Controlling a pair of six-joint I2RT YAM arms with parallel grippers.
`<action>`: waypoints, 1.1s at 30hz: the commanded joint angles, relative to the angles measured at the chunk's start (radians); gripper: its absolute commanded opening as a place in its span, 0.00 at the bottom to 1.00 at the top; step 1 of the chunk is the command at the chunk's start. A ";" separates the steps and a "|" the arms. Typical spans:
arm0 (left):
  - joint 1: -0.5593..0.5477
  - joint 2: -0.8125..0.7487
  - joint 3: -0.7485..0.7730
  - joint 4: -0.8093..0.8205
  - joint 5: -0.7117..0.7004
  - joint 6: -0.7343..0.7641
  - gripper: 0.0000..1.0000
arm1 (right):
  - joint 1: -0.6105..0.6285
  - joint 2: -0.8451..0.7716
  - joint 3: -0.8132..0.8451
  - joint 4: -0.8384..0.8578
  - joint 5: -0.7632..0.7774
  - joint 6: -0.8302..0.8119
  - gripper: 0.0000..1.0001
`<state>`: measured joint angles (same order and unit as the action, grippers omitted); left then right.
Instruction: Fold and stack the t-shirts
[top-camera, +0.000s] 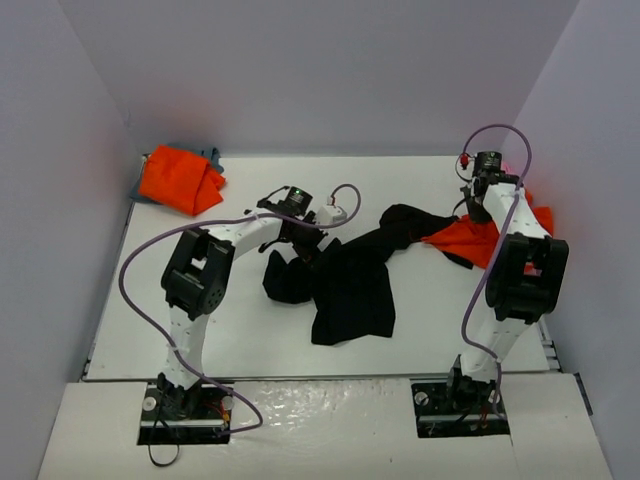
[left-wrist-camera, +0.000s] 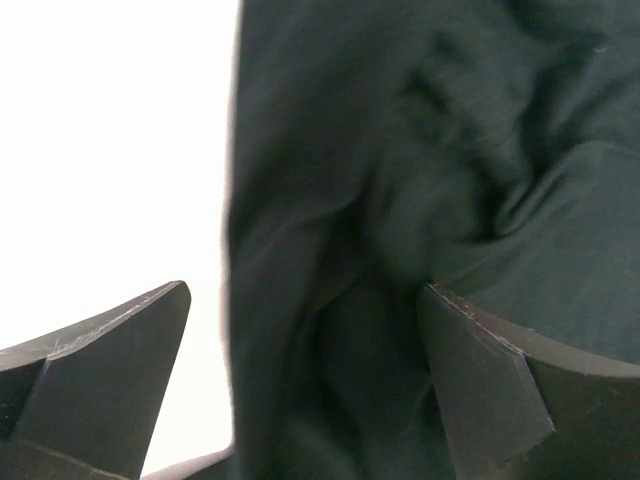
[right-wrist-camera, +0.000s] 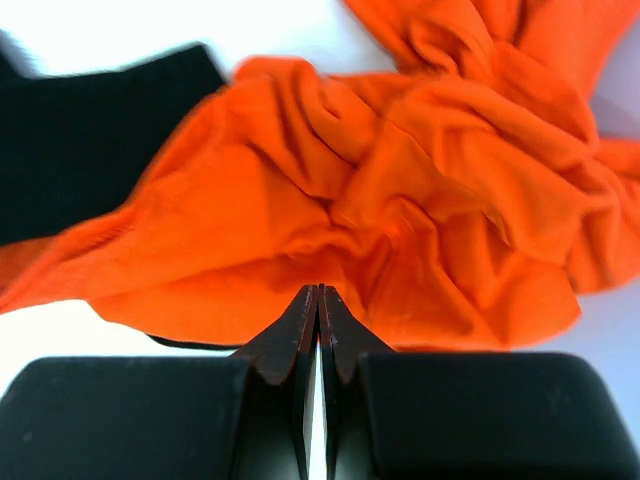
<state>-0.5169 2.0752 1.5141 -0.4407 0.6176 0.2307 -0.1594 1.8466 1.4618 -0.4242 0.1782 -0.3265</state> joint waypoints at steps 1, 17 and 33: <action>0.134 -0.036 -0.104 -0.159 -0.034 -0.040 0.97 | -0.060 -0.098 0.044 -0.072 0.111 0.019 0.00; 0.285 -0.278 -0.349 -0.139 -0.080 -0.006 0.97 | -0.260 0.091 -0.041 -0.208 0.049 -0.073 0.00; 0.003 -0.381 -0.034 -0.134 -0.010 -0.026 0.97 | -0.271 0.534 0.263 -0.219 -0.002 0.006 0.00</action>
<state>-0.4091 1.7267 1.3189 -0.5586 0.5461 0.2319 -0.4295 2.2673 1.7120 -0.7692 0.3201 -0.3738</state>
